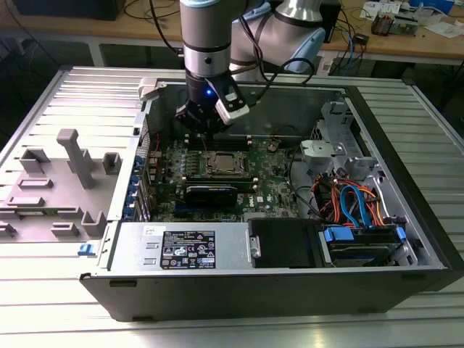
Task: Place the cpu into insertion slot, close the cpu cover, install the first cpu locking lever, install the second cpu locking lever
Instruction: 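Install the first cpu locking lever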
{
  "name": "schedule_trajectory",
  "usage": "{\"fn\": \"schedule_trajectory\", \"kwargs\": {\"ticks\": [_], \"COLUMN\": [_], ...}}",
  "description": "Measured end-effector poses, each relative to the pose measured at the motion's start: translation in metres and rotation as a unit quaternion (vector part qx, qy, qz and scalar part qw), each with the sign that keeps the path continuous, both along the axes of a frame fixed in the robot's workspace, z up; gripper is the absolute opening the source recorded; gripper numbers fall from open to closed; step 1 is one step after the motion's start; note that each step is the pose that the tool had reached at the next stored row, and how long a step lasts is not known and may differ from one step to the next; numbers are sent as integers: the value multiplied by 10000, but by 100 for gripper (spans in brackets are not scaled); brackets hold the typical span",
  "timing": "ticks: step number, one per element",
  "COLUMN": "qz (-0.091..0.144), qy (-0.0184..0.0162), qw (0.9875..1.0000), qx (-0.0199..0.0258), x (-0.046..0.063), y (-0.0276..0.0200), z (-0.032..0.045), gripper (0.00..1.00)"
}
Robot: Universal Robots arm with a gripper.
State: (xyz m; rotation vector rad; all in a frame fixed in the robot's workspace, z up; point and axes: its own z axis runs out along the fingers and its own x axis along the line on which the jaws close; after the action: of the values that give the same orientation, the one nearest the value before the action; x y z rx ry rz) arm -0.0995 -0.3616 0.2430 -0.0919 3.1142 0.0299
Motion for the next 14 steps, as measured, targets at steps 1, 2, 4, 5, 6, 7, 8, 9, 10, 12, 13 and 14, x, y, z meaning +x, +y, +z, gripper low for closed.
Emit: {"fn": "schedule_trajectory", "kwargs": {"ticks": [1, 2, 4, 5, 6, 7, 8, 9, 10, 12, 13, 14], "qz": [-2, -4, -7, -8, -8, -8, -8, -8, -8, -8, -8, -8], "qy": [2, 5, 6, 5, 6, 6, 7, 10, 11, 15, 16, 18], "qw": [10000, 10000, 10000, 10000, 10000, 10000, 10000, 10000, 10000, 10000, 10000, 10000], "qx": [1, 0, 0, 1, 0, 0, 0, 0, 0, 0, 0, -1], "x": [8, 15, 20, 21, 22, 22, 26, 29, 31, 34, 35, 36], "y": [-7, -9, -14, -19, -21, -22, -25, -29, -33, -50, -54, -57], "z": [-31, -64, -129, -164, -191, -208, -247, -275, -296, -343, -356, -365], "gripper": [11, 11, 11, 11, 11, 11, 11, 11, 11, 11, 11, 11]}}
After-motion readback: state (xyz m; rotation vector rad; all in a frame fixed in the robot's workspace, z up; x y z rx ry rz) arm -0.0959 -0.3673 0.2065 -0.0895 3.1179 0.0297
